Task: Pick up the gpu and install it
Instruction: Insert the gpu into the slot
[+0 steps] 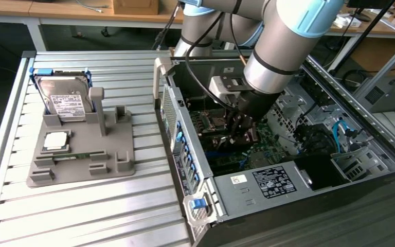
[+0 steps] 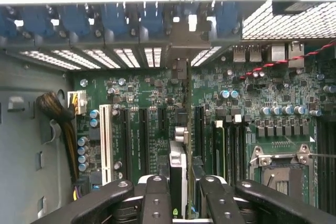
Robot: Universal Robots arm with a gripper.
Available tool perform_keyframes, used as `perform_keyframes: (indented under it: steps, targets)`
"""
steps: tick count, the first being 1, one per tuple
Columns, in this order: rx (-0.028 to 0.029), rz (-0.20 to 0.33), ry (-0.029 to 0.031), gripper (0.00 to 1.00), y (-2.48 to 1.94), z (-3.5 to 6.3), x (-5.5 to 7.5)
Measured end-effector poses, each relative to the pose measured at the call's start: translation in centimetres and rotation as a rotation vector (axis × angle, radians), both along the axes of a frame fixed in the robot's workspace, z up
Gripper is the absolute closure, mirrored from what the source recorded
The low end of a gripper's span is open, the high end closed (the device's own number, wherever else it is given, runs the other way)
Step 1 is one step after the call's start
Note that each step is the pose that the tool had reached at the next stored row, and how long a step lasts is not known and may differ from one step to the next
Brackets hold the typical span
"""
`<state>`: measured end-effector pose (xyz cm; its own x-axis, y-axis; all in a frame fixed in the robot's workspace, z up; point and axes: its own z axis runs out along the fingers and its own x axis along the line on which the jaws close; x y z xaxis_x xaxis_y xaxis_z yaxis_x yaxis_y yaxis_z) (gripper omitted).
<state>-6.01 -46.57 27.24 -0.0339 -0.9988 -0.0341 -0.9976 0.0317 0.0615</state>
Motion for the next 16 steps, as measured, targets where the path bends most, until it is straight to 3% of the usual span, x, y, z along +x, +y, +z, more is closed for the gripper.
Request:
perform_keyframes:
  steps: [16]
  targets:
    - [-0.0007, -0.002, 0.0, 0.73, 0.0, -0.2, 0.62]
